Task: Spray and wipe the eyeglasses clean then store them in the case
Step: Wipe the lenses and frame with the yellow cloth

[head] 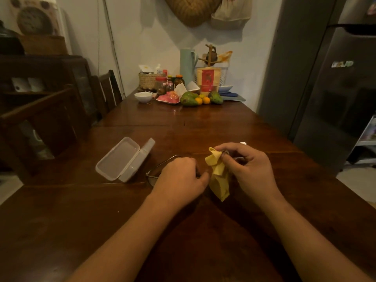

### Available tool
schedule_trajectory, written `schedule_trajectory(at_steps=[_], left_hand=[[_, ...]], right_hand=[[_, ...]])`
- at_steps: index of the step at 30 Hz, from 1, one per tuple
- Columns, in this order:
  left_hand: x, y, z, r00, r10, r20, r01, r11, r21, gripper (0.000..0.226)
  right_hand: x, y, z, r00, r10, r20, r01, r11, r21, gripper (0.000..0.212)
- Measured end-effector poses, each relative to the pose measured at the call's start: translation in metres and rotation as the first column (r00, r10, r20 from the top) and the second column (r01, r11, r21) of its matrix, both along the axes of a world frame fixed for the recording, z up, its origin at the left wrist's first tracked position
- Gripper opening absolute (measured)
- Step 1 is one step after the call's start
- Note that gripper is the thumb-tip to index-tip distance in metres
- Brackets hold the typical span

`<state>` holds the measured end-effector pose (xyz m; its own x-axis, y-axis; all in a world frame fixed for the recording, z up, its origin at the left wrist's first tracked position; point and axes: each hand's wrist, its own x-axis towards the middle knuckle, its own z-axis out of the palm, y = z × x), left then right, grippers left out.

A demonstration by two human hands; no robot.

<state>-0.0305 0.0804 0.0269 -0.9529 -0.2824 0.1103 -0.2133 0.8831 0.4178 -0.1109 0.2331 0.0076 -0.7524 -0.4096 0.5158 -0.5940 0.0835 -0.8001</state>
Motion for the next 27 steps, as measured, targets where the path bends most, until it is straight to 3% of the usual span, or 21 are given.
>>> schedule_trajectory(at_steps=[7,16,22,27], left_hand=[[0.005,0.001,0.009,1.000,-0.004,0.019,0.002,0.997,0.071,0.012],[0.010,-0.025,0.014,0.966,0.125,-0.225,-0.051,0.949,0.310,0.033],[0.018,-0.043,0.022,0.813,0.282,-0.509,-0.108,0.932,0.345,0.029],[0.018,-0.049,0.019,0.704,0.405,-0.583,-0.066,0.855,0.514,0.029]], right_hand=[[0.004,0.006,0.010,0.999,-0.047,-0.011,0.046,0.993,-0.109,0.026],[0.010,0.007,0.014,0.998,-0.055,-0.040,0.048,0.988,-0.146,0.030],[0.012,0.003,0.010,0.999,-0.037,-0.006,0.035,0.981,-0.191,0.034],[0.013,-0.004,0.005,0.999,-0.047,0.013,0.048,0.993,-0.112,0.025]])
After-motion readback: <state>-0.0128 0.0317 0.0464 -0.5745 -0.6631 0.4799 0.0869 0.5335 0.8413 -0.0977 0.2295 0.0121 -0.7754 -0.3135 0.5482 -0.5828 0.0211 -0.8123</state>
